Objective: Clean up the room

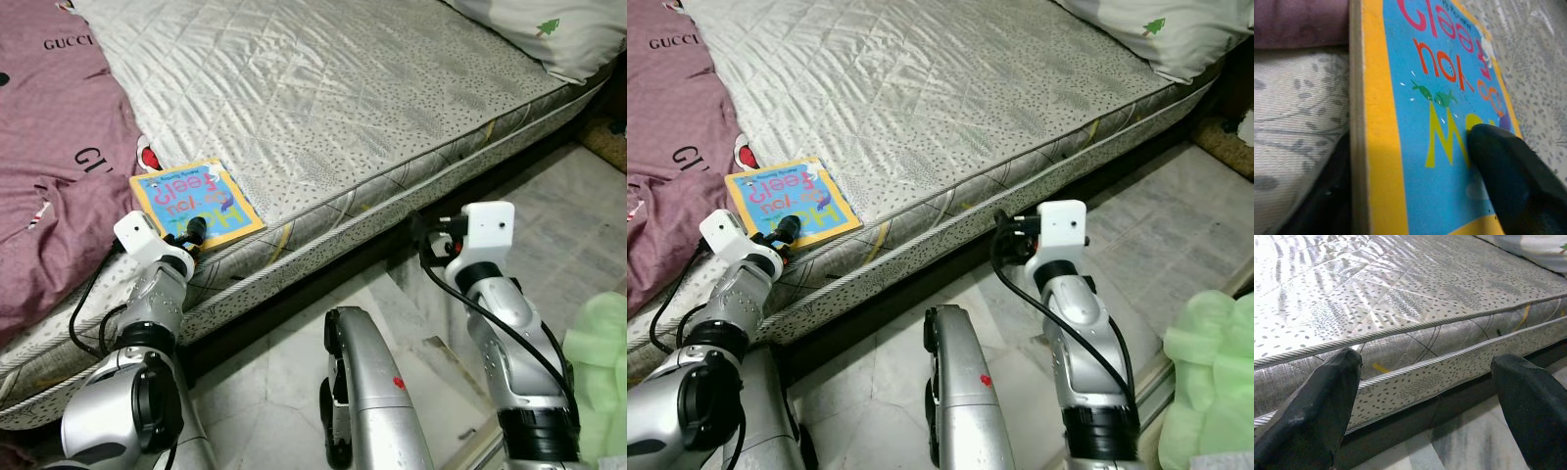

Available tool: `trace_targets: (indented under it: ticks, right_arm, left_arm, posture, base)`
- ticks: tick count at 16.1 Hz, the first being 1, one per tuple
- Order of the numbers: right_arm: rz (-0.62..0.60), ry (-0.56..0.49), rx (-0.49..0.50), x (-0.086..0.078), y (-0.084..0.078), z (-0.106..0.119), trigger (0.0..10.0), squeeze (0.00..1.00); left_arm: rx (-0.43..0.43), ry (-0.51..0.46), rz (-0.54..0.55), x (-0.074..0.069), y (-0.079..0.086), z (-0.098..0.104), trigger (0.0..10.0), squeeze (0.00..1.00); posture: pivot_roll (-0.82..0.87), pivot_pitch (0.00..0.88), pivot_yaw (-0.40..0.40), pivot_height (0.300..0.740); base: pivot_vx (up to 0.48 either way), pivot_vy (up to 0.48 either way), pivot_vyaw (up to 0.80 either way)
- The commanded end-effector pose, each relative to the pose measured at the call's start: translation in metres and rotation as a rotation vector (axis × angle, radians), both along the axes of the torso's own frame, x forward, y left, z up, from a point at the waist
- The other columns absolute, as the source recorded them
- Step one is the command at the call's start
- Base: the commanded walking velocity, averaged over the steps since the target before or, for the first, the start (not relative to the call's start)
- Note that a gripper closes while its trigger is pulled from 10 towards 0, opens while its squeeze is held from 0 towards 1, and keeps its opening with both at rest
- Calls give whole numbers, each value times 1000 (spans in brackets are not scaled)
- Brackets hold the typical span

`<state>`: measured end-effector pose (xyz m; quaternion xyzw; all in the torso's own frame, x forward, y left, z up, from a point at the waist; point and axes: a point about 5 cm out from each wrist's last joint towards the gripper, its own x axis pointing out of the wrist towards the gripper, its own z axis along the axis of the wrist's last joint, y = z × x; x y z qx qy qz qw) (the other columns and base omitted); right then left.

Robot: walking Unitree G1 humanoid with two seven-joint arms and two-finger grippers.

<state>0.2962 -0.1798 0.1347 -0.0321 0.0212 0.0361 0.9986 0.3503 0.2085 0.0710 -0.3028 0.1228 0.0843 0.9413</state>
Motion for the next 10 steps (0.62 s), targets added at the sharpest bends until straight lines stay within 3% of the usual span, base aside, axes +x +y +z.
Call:
trace_targets:
  ticks: [1, 10]
  right_arm:
    - [-17, 0, 1, 1, -2, -2, 10000, 0]
    - [28, -38, 30, 20, 20, -1, 10000, 0]
  left_arm:
    - [-10, 17, -11, 0, 0, -2, 0, 0]
    - [-21, 1, -2, 0, 13, 1, 0, 0]
  posture:
    - [-190, 108, -64, 485]
    - [-146, 55, -62, 485]
  base:
    - [0, 0, 0]
    - [0, 0, 0]
